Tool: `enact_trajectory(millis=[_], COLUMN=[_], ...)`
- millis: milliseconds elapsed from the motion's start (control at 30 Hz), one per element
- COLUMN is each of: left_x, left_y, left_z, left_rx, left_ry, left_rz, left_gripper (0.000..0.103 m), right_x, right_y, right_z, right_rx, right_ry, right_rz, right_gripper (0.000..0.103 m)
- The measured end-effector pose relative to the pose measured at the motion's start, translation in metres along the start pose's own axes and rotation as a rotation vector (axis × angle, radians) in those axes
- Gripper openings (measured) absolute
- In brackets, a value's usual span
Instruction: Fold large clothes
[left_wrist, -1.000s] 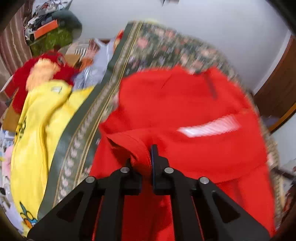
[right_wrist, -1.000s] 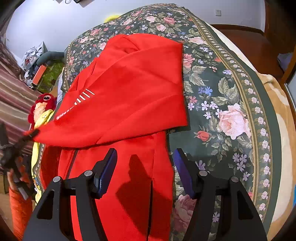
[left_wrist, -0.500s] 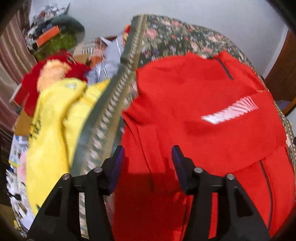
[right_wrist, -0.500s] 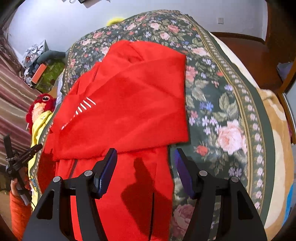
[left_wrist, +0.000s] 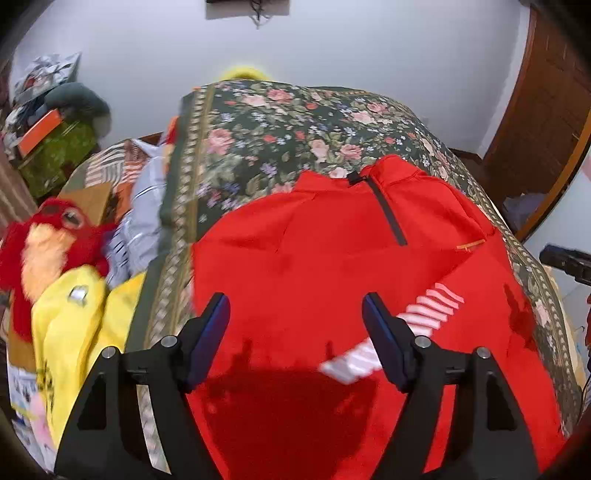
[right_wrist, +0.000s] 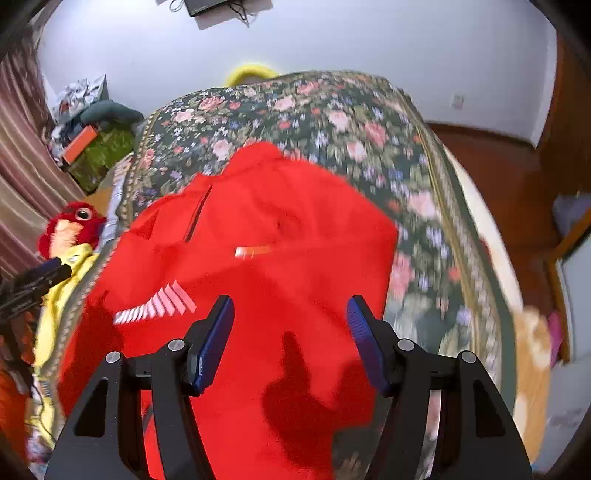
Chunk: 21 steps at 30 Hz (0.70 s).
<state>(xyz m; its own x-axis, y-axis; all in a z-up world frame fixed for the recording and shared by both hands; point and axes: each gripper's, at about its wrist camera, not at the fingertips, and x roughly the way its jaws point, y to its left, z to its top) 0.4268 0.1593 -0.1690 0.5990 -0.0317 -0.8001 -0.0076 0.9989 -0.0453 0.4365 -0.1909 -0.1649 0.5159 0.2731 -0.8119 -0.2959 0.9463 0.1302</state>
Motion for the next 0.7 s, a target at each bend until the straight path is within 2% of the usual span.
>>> enact_trajectory(millis=[67,133,200,400,500,600,700], left_x=[0.022,0.039,0.057,0.091,0.115,0.144,0.170], left_y=[-0.006,-0.009,-0.010,0.008,0.013,0.023,0.035], left_z=[0.014,0.023,0.034,0.071,0.090,0.104,0.110], left_rx=[0.033,0.055,0.083,-0.058,-0.057,-0.067,-0.104], left_ry=[0.013,0.027,0.035,-0.024,-0.025,0.007,0.043], left_rz=[0.002,0.004,0.012,-0.092,-0.059,-0.018,-0.042], left_gripper=[0.073,0.073,0.073,0.075,0.076,0.076,0.076], right_x=[0.011,0.023,0.036,0.074,0.097,0.123,0.148], right_y=[0.004,0.007,0.006,-0.006,-0.012,-0.014,-0.016], right_z=[0.014,0.027,0.041,0.084,0.102,0.117,0.125], right_rx=[-0.026,-0.044,-0.054,0.014,0.035,0.003,0.011], right_ry=[-0.015,-0.022,-0.017,0.000,0.034,0.081,0.136], right_rz=[-0.040,-0.043,-0.042,0.002,0.046,0.048,0.072], right_gripper=[0.063,0.071,0.071,0.071,0.071,0.071,0.071])
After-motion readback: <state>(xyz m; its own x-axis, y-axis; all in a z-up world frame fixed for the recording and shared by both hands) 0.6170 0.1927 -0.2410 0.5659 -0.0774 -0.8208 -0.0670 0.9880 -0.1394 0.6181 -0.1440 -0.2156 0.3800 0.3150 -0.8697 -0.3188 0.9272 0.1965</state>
